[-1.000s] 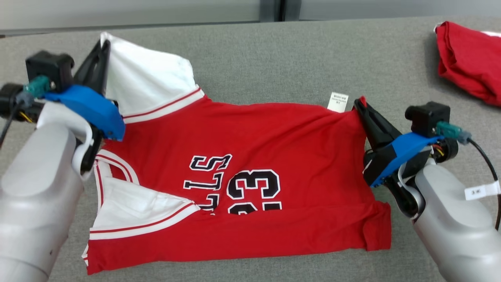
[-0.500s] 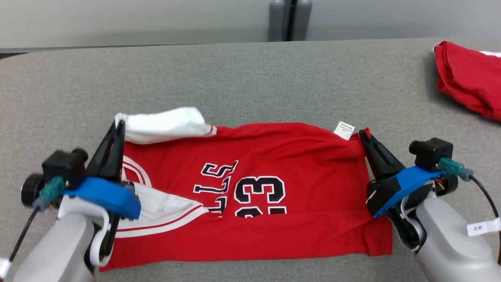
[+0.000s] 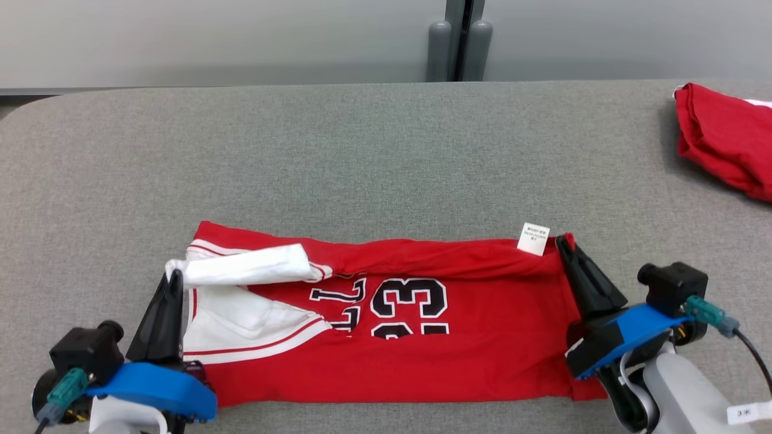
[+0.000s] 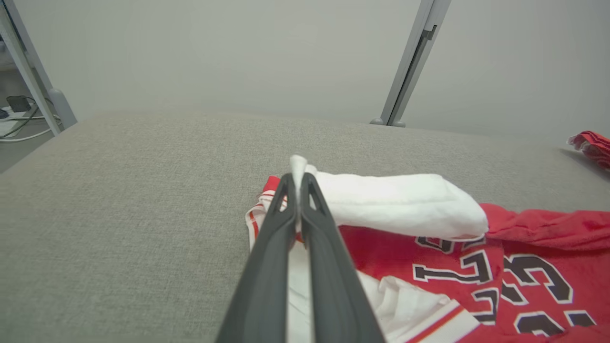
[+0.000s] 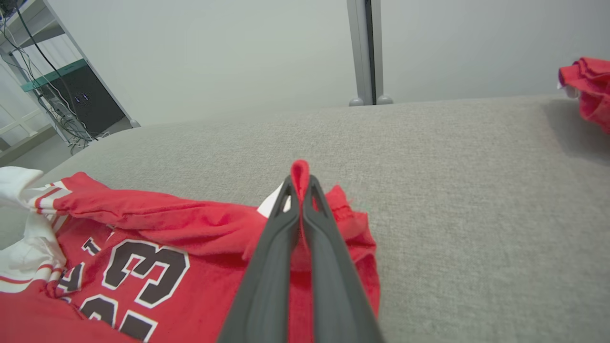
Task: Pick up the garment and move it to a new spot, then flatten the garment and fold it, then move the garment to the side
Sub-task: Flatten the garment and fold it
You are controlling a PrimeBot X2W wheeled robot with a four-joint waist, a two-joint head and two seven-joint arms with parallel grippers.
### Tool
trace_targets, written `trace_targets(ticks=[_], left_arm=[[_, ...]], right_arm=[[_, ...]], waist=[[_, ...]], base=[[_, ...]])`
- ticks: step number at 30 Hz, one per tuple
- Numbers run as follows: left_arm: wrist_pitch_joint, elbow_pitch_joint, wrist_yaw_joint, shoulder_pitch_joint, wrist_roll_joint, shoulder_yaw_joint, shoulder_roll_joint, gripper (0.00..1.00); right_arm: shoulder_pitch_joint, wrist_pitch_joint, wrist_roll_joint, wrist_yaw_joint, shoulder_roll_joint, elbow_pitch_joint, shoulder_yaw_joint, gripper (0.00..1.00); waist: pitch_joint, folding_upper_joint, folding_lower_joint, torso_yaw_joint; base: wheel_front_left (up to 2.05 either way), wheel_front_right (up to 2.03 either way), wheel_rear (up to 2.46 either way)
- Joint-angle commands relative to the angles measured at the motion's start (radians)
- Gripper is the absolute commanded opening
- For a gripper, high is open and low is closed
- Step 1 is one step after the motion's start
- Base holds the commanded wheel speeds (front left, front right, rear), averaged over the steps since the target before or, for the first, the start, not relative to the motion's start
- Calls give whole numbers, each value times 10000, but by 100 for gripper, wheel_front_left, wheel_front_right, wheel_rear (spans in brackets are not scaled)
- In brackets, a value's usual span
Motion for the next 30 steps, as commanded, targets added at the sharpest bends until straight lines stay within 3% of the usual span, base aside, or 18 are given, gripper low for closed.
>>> trace_targets(ticks=[1,4,5,6,7,8,9,14,18,25,30], left_arm=[[-59,-85,108,174,-22,43,3,0],[-94,-86,256,552,-89,131,-32,0],[-103,-44,287,650,-73,115,-53,0],[-114,-1,317,749,-107,99,-113,0],[-127,49,345,825,-137,100,-180,5],[-148,88,379,864,-109,132,-233,81],[-149,150,405,914,-79,184,-303,100],[-212,399,422,1047,192,519,-731,100],[-208,95,381,1193,1012,1551,-1353,100],[-212,-558,-99,1551,3044,3280,-2584,100],[-213,-724,-537,1701,4315,4003,-3219,100]], right_arm=[[281,-47,-106,4,62,-125,-76,0],[644,-48,-243,3,199,-361,-211,0],[760,-48,-277,3,221,-424,-248,14],[877,-48,-307,3,222,-491,-284,68],[990,-48,-294,3,258,-556,-367,100],[1103,-48,-304,3,312,-650,-490,100],[1219,-48,-342,3,344,-715,-589,100],[1623,-49,-495,4,444,-1453,-1107,100],[1665,-46,-636,3,454,-1641,-1495,100],[1112,22,-589,4,641,47,-1607,100],[895,282,-286,4,922,1246,-1489,100]], waist=[[-35,0,1,-11],[-112,0,1,-24],[-150,0,1,-25],[-182,0,1,-27],[-211,0,1,-30],[-242,0,1,-29],[-279,0,1,-23],[-391,0,1,-56],[-480,0,1,-66],[-532,0,1,56],[-487,0,1,116]], base=[[0,0,0],[0,0,0],[0,0,0],[0,0,0],[0,0,0],[0,0,0],[0,0,0],[0,0,0],[0,0,0],[0,0,0],[0,0,0]])
